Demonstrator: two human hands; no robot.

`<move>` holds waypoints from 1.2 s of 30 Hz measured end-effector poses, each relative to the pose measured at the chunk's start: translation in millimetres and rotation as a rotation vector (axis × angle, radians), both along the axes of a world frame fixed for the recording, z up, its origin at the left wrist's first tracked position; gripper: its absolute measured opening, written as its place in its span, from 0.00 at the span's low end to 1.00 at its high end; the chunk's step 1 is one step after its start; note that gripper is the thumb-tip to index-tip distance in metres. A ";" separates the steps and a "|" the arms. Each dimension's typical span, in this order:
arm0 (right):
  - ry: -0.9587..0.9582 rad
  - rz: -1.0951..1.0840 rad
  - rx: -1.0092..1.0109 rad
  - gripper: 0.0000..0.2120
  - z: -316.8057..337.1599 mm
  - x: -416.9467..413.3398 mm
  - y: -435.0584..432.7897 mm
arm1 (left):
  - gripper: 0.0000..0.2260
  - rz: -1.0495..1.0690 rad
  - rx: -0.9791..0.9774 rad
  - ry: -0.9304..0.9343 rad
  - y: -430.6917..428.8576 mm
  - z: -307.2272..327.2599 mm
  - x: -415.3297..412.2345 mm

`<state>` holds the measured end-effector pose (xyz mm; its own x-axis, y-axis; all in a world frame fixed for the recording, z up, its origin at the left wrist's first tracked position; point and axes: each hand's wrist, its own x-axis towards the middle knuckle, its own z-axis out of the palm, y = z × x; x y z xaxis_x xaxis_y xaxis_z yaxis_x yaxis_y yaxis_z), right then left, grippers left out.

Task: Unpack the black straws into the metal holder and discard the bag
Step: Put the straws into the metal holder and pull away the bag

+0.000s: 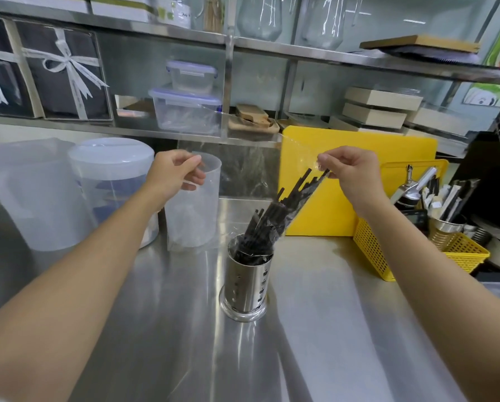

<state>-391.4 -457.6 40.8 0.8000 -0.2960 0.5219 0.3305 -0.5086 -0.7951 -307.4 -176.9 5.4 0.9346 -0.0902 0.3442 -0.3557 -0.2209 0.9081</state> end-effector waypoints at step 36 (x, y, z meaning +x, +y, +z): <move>-0.023 0.077 0.183 0.05 12.3 2.6 10.4 | 0.05 0.065 -0.249 -0.038 27.1 0.9 2.3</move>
<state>-388.9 -447.2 53.1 0.8123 -0.3264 0.4834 0.3820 -0.3285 -0.8638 -305.1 -149.7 6.3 0.9216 0.0614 0.3833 -0.3831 -0.0152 0.9236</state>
